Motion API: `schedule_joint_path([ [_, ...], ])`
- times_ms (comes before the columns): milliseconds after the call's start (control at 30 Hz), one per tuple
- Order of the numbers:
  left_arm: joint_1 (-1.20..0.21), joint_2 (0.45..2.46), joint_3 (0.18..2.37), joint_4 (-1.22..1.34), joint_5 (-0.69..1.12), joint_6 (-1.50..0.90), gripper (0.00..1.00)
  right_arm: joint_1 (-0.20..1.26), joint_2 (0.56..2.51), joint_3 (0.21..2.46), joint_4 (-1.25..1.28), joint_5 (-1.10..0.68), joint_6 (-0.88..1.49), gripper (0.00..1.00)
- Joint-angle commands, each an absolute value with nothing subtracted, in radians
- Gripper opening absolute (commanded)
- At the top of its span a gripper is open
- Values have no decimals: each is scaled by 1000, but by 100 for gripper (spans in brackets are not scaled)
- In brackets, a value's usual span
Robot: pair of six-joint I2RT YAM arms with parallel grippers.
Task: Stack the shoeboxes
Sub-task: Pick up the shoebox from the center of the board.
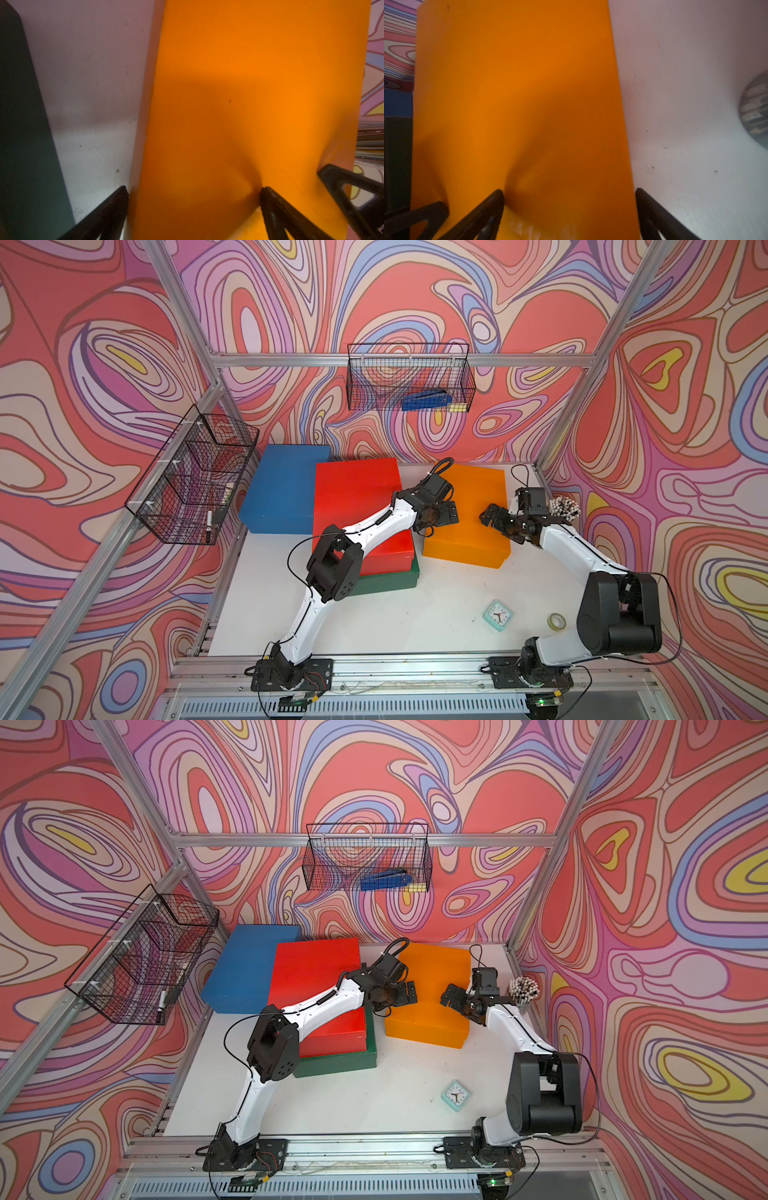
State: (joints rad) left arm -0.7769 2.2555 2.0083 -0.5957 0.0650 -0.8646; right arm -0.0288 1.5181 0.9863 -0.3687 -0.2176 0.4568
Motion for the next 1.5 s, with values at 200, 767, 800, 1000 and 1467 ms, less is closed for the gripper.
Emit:
schedule_joint_path([
  [200,-775,2391,2114,-614,160,-882,97,-26,1606,938,-179,-414,530,98],
  [767,-800,2348,2186,-606,175,-891,93,17,1440,982,-258,-472,544,67],
  [800,-804,2346,2195,-612,173,-889,93,22,1430,988,-263,-476,548,66],
  [1000,-822,2307,2227,-613,158,-881,92,43,1358,1027,-307,-484,551,61],
  [1467,-848,2223,2241,-598,126,-871,92,43,1277,1080,-371,-484,532,52],
])
